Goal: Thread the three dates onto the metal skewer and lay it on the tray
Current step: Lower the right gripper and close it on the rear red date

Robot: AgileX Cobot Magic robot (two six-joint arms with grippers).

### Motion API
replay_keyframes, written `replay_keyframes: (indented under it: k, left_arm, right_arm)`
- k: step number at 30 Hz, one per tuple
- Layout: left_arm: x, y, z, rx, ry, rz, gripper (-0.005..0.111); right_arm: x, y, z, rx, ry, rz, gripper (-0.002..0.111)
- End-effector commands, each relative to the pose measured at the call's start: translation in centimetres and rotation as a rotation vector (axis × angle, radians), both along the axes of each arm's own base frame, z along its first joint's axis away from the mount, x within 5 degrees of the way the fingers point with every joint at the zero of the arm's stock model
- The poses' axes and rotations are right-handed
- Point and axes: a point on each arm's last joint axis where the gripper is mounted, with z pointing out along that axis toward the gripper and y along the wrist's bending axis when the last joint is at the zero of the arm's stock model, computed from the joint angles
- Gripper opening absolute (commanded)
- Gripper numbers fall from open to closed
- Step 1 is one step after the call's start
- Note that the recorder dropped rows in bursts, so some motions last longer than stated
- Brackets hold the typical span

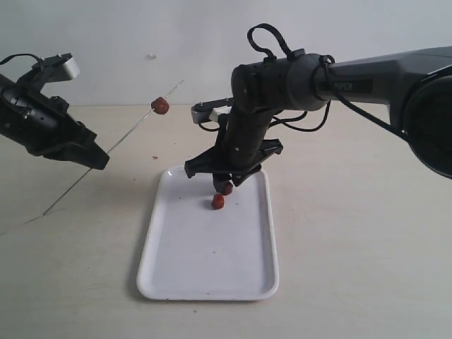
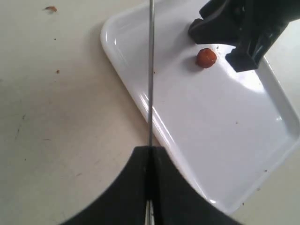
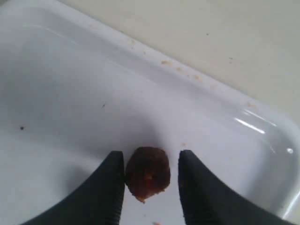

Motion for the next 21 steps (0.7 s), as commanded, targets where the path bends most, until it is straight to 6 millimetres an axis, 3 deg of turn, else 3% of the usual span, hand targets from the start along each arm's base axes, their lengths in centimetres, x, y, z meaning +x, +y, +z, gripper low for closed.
replay_keyframes:
  k: [1, 18, 21]
  left_arm:
    - [0.02, 0.03, 0.47, -0.012, -0.012, 0.013, 0.000]
    - [0.02, 0.03, 0.47, -0.012, -0.012, 0.013, 0.000]
    - [0.02, 0.03, 0.47, -0.012, -0.012, 0.013, 0.000]
  right_arm:
    - [0.20, 0.13, 0.32, 0.005, -0.018, 0.009, 0.034]
    - [-0.05, 0.07, 0.25, -0.002, 0.011, 0.009, 0.034]
    - [0.01, 0.11, 0.27, 0.002, 0.004, 0.008, 0.040]
